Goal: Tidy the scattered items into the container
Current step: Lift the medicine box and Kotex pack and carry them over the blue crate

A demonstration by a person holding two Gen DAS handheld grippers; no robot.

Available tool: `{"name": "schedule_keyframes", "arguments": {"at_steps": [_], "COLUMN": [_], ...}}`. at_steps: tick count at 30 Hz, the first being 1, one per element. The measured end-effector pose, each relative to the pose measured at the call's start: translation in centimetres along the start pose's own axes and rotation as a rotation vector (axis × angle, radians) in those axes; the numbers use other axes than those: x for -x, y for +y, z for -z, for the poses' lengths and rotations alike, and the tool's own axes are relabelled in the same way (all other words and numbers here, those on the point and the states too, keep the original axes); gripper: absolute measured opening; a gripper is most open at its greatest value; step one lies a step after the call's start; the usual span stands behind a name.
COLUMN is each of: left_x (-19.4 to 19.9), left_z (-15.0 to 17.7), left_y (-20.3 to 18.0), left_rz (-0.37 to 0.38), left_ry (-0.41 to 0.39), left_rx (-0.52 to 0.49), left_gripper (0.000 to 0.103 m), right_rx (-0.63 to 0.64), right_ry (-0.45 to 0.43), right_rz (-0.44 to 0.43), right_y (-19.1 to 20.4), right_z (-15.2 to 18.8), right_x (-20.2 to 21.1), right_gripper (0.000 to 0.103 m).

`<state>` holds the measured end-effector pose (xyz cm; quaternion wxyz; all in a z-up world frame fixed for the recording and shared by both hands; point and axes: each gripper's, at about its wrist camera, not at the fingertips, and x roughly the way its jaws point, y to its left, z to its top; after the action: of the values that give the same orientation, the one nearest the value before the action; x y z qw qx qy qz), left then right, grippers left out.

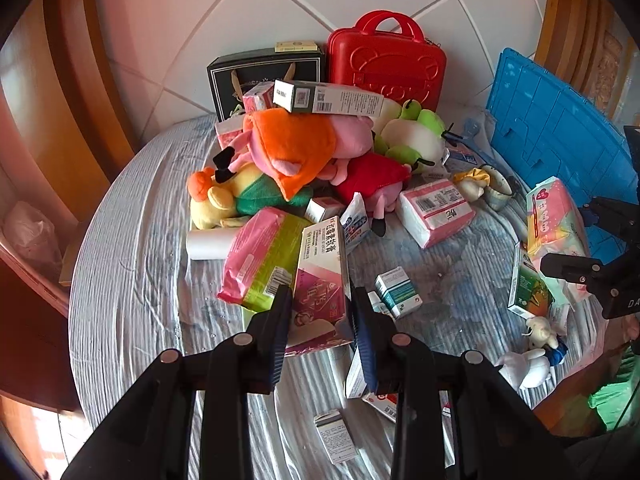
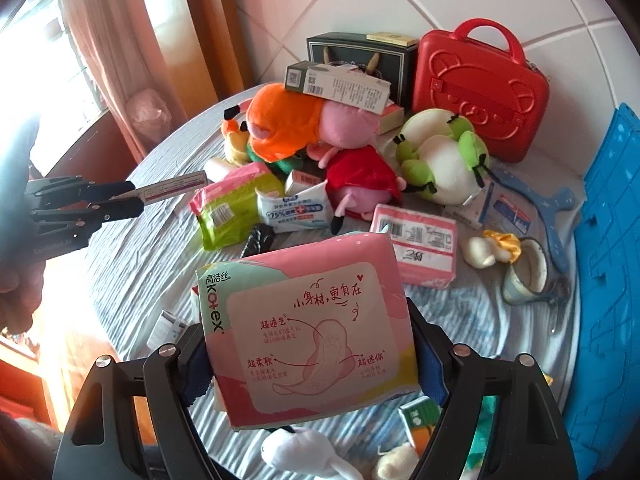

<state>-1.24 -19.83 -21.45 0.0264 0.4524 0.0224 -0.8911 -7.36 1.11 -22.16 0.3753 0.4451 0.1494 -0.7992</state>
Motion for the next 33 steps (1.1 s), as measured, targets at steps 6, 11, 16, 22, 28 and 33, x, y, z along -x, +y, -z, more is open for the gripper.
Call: {"name": "schedule_keyframes", "arguments": {"at_steps": [6, 11, 16, 22, 28, 33], "left_x": [1.3, 2.6, 3.8, 5.4, 6.4, 7.2], "left_z": [-1.7, -3.5, -5.6, -8.4, -11.5, -14.0], "left_y": [-1.7, -3.2, -5.1, -7.7, -11.1, -14.6], "left_rz": [-0.004, -0.006, -0.006, 0.004, 0.022, 0.054], "left_ry": [-0.035, -0.071, -0.11, -0.162, -0.211, -0.25], "left_rx": [-0.013, -0.024, -0.041, -0.068, -0.104, -0.142], "left_gripper": [0.03, 0.03, 0.03, 0.03, 0.03, 0.03], "right_rx": [-0.013, -0.025, -0.034, -0.05, -0.067, -0.085], "right_ry": [-0.038, -0.077, -0.122, -0.172, -0.23, -0.276], "right_rz": [0.01, 0.018, 0.025, 0.037, 0.051, 0.066], "right_y": [-1.5, -2.8, -4.2, -6.2, -8.4, -10.7], "right_z": [-0.3, -0.6, -1.1, -1.5, -1.9, -2.1], "right_x": [2.3, 4.7, 7.3, 10.2, 13.5, 16.4], "right_gripper": [0.081, 0.081, 0.081, 0.081, 0.081, 0.081]}}
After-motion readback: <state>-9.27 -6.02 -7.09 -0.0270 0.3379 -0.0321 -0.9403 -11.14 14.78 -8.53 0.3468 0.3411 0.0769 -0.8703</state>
